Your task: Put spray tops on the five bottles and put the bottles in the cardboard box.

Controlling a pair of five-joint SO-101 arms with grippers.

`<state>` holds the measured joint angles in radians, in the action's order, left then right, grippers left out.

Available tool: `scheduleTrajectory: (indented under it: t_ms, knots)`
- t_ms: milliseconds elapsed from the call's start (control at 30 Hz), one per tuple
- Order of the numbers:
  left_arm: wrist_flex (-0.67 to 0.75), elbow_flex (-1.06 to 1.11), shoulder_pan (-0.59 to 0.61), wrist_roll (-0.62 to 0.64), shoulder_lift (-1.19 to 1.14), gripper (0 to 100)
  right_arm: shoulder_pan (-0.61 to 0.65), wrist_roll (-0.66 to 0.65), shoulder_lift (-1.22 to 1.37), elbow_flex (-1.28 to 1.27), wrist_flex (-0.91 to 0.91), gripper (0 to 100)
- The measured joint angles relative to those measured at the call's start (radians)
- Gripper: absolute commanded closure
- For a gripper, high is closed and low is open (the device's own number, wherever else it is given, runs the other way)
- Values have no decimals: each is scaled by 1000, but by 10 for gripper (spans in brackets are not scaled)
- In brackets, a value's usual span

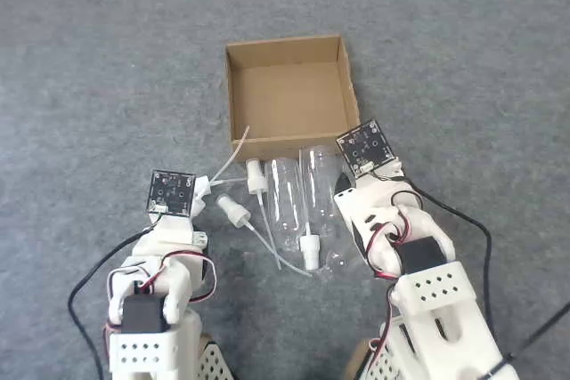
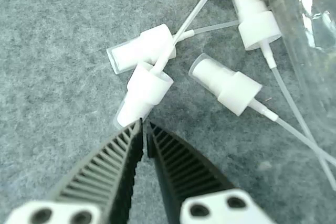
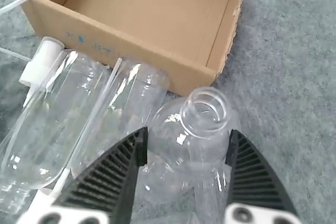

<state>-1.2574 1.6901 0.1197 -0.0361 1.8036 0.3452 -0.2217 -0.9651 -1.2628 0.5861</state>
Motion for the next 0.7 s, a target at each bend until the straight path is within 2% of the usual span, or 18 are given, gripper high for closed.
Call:
scheduleTrajectory:
  t_ms: [167, 567, 700]
  knots:
    - [0, 0, 0, 0, 0, 987, 0, 0, 0, 0, 0, 906]
    - [0, 0, 0, 0, 0, 987, -2, 0, -5, 80, 172, 890]
    - [0, 0, 0, 0, 0, 987, -2, 0, -77, 75, 230, 890]
